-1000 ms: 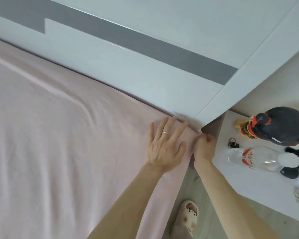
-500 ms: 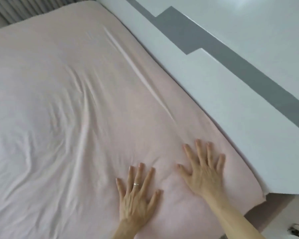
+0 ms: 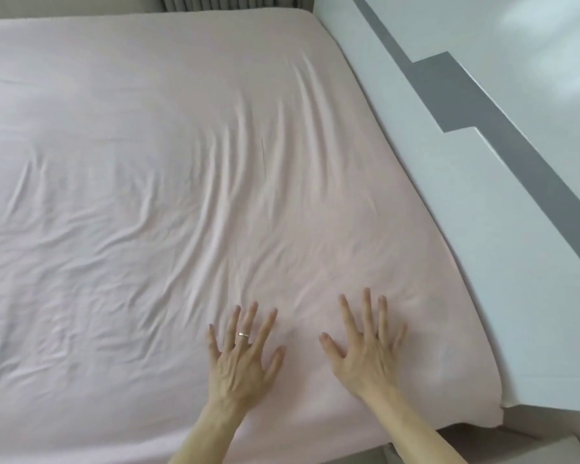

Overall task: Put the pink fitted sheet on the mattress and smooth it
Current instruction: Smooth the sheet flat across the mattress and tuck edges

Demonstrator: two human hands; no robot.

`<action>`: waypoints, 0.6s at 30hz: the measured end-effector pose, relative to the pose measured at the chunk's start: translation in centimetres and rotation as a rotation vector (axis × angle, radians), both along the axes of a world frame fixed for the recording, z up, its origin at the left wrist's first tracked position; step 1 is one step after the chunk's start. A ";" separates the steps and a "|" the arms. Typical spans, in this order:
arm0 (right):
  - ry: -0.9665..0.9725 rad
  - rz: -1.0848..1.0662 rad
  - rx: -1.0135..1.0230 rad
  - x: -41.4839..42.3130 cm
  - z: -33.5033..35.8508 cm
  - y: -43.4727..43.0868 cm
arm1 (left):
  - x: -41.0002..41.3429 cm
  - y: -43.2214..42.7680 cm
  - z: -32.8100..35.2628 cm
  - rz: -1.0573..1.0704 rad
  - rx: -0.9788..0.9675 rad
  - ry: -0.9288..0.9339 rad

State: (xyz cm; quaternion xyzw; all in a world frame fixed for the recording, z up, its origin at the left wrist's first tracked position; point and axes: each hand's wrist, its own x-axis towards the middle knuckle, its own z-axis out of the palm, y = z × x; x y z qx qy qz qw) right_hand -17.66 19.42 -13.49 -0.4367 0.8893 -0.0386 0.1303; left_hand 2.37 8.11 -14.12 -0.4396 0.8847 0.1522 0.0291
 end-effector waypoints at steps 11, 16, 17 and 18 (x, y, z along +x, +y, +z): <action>-0.109 0.192 0.004 1.7 3.1 -7.2 | -1.6 -9.9 3.3 0.092 -0.109 -0.063; -0.112 0.154 -0.045 -1.8 2.5 -18.0 | -7.1 -19.4 1.3 0.030 -0.143 -0.001; -0.106 0.148 -0.035 -2.6 2.1 -19.6 | -8.4 -20.8 0.9 0.012 -0.130 0.014; -0.092 0.140 -0.042 -3.8 1.5 -22.0 | -9.9 -22.8 0.1 -0.009 -0.123 0.039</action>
